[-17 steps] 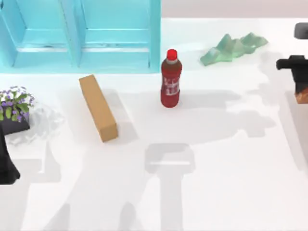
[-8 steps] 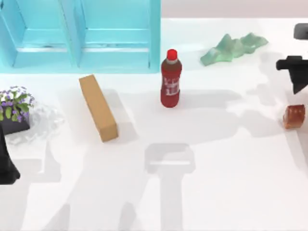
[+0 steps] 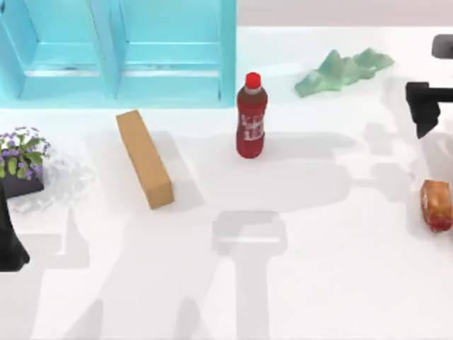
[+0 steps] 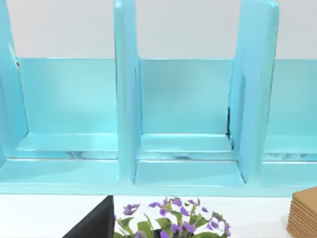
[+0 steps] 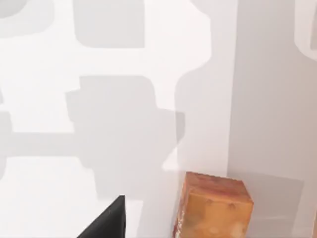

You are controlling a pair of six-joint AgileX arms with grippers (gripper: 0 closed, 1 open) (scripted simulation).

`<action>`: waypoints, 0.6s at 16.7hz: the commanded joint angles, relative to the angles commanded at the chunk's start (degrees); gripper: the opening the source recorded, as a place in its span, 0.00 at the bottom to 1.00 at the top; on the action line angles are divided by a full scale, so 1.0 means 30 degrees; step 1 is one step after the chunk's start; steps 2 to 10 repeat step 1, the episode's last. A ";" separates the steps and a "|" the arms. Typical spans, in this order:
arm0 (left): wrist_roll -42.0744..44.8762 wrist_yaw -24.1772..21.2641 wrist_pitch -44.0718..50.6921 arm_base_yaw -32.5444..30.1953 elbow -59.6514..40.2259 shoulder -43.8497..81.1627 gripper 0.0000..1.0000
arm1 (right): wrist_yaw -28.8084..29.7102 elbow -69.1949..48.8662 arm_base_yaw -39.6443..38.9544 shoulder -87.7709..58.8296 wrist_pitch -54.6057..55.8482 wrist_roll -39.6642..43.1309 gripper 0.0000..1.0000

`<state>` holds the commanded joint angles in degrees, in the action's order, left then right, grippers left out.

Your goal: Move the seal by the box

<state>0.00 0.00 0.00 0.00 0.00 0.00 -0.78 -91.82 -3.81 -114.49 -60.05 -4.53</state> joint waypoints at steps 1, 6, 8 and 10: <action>0.0000 0.0000 0.0000 0.0000 0.0000 0.0000 1.00 | 0.0000 0.0000 0.0000 0.0000 0.0000 0.0000 1.00; 0.0000 0.0000 0.0000 0.0000 0.0000 0.0000 1.00 | 0.0000 0.0000 0.0000 0.0000 0.0000 0.0000 1.00; 0.0000 0.0000 0.0000 0.0000 0.0000 0.0000 1.00 | 0.0000 0.0000 0.0000 0.0000 0.0000 0.0000 1.00; 0.0000 0.0000 0.0000 0.0000 0.0000 0.0000 1.00 | 0.0000 0.0000 0.0000 0.0000 0.0000 0.0000 1.00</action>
